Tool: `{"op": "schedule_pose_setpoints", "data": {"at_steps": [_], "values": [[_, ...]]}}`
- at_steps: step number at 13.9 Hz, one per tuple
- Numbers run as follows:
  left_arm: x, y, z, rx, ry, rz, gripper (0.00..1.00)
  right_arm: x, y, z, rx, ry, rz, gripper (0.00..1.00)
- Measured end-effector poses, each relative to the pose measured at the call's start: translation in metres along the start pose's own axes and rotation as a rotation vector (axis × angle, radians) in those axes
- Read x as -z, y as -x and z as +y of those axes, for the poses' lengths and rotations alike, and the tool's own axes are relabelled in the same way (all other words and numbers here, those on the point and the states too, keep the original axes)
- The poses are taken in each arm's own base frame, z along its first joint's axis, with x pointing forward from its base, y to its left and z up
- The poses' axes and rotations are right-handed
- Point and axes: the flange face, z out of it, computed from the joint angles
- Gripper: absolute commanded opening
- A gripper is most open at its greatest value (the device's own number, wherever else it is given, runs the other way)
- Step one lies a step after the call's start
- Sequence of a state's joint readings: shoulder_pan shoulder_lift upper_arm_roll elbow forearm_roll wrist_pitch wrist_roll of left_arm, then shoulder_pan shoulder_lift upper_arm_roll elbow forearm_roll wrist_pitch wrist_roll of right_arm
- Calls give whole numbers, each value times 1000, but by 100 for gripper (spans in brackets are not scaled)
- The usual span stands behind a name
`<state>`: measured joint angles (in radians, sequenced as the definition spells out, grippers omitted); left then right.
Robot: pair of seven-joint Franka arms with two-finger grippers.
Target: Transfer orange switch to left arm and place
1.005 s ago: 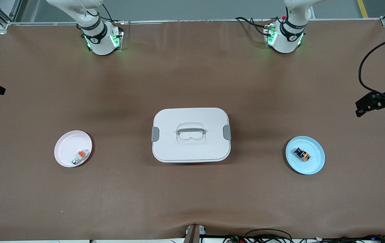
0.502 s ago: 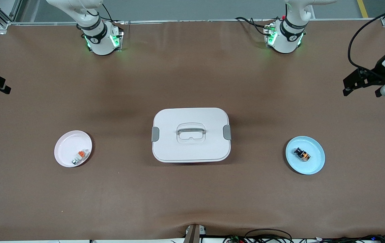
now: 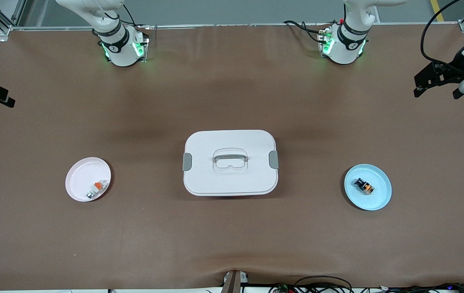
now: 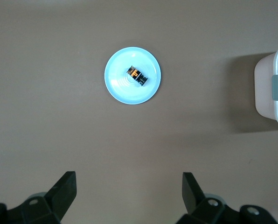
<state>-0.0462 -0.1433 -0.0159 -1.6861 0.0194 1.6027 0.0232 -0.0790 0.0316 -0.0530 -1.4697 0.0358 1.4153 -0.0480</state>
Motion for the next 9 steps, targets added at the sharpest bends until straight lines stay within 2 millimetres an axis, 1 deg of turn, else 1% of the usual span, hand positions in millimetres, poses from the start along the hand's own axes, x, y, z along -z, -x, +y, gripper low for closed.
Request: {"op": "schedule_pose_setpoints", "data": {"at_steps": [3,7,9], "values": [[6,3,0,0,1,-17,100,3,1,-5,10,2,7,100],[8,2,3,-1,1,-25,100,7,-2,-33,74,54,41,100],[9,2,5,13,1,-25,100,11,-4,-41,130,70,68,100]]}}
